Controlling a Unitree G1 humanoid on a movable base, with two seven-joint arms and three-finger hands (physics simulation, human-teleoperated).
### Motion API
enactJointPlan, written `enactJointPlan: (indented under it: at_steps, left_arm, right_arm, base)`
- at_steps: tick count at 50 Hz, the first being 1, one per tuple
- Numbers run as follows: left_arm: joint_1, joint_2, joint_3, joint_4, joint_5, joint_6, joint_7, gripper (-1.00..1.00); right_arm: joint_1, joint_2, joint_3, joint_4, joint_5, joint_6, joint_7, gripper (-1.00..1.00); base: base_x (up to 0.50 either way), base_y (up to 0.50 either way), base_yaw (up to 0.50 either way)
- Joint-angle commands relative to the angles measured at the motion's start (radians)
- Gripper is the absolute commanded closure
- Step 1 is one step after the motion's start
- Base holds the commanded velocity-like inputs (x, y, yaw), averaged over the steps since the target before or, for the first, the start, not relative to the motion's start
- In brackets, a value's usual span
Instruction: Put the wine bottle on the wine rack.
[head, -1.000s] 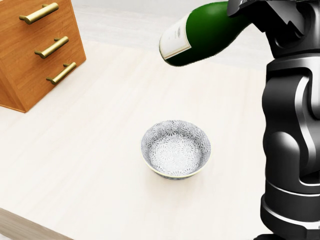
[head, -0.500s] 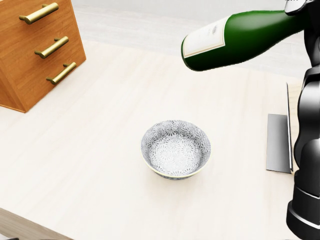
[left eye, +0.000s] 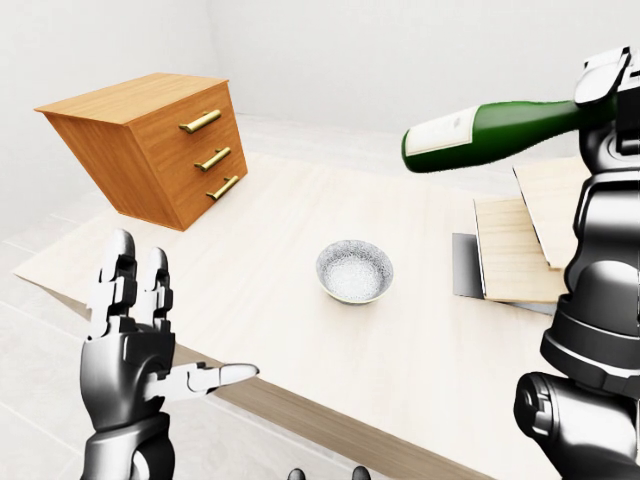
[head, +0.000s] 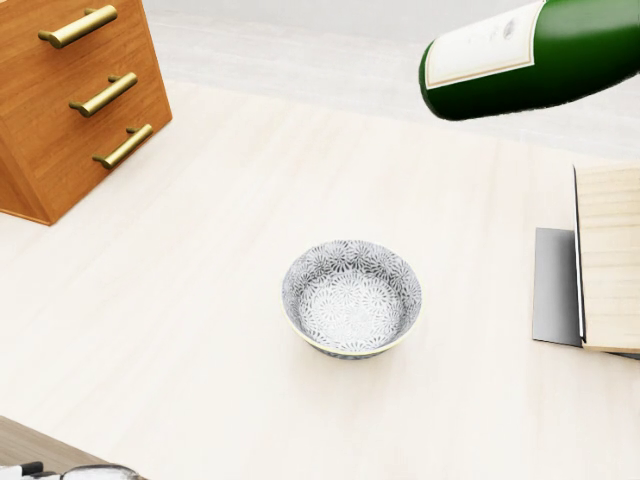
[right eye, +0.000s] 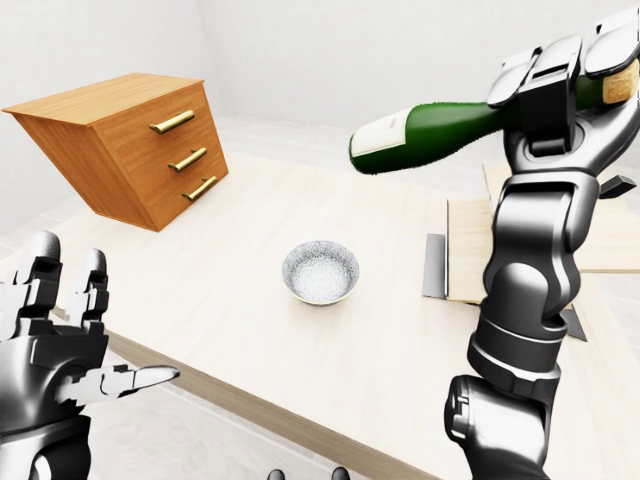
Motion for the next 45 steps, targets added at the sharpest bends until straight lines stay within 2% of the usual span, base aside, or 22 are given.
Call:
enactJointPlan:
  at_steps: [1, 8, 18, 24, 34, 40, 45]
  left_arm:
    - [-0.03, 0.018, -0.032, -0.024, 0.015, 0.0, 0.033, -1.0]
    - [-0.052, 0.036, -0.038, -0.01, 0.013, 0.0, 0.046, -1.0]
    - [-0.043, 0.039, -0.039, 0.014, 0.013, 0.0, 0.05, -1.0]
    - [-0.039, 0.038, -0.035, 0.028, 0.009, 0.0, 0.048, -1.0]
    - [0.013, 0.026, -0.037, 0.008, -0.003, 0.0, 0.031, -1.0]
    - [-0.003, 0.027, -0.035, 0.023, -0.004, 0.0, 0.031, -1.0]
    - [-0.006, 0.027, -0.033, 0.037, -0.004, 0.0, 0.031, -1.0]
  right_arm:
    - [0.008, -0.135, -0.094, 0.013, 0.192, 0.0, -0.01, 1.0]
    - [0.032, -0.242, -0.125, 0.03, 0.318, 0.0, 0.021, 1.0]
    - [0.019, -0.407, -0.165, 0.198, 0.472, 0.0, 0.077, 1.0]
    - [0.033, -0.483, -0.18, 0.253, 0.48, 0.0, 0.105, 1.0]
    - [0.111, -0.607, -0.246, 0.305, 0.537, 0.0, 0.17, 1.0]
    - [0.16, -0.69, -0.295, 0.36, 0.568, 0.0, 0.218, 1.0]
    - [0.178, -0.746, -0.292, 0.441, 0.568, 0.0, 0.256, 1.0]
  base:
    - [0.0, 0.0, 0.0]
    - [0.0, 0.0, 0.0]
    - [0.0, 0.0, 0.0]
    - [0.0, 0.0, 0.0]
    - [0.0, 0.0, 0.0]
    - [0.0, 0.0, 0.0]
    - [0.0, 0.0, 0.0]
